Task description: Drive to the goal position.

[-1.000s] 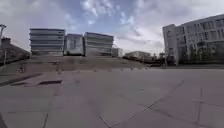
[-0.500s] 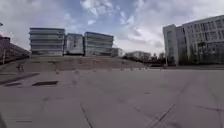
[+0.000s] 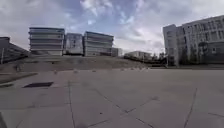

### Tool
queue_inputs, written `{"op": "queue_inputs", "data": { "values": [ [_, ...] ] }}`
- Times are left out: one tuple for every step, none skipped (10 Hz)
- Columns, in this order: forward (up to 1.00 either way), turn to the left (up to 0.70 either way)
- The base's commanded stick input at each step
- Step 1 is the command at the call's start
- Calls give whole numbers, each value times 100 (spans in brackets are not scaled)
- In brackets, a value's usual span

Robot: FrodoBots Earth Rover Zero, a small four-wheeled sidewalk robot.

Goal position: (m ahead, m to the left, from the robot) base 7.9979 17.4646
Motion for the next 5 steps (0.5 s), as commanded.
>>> {"op": "queue_inputs", "data": {
  "values": [
    [70,0],
    [70,0],
    [70,0],
    [70,0],
    [70,0]
  ]
}}
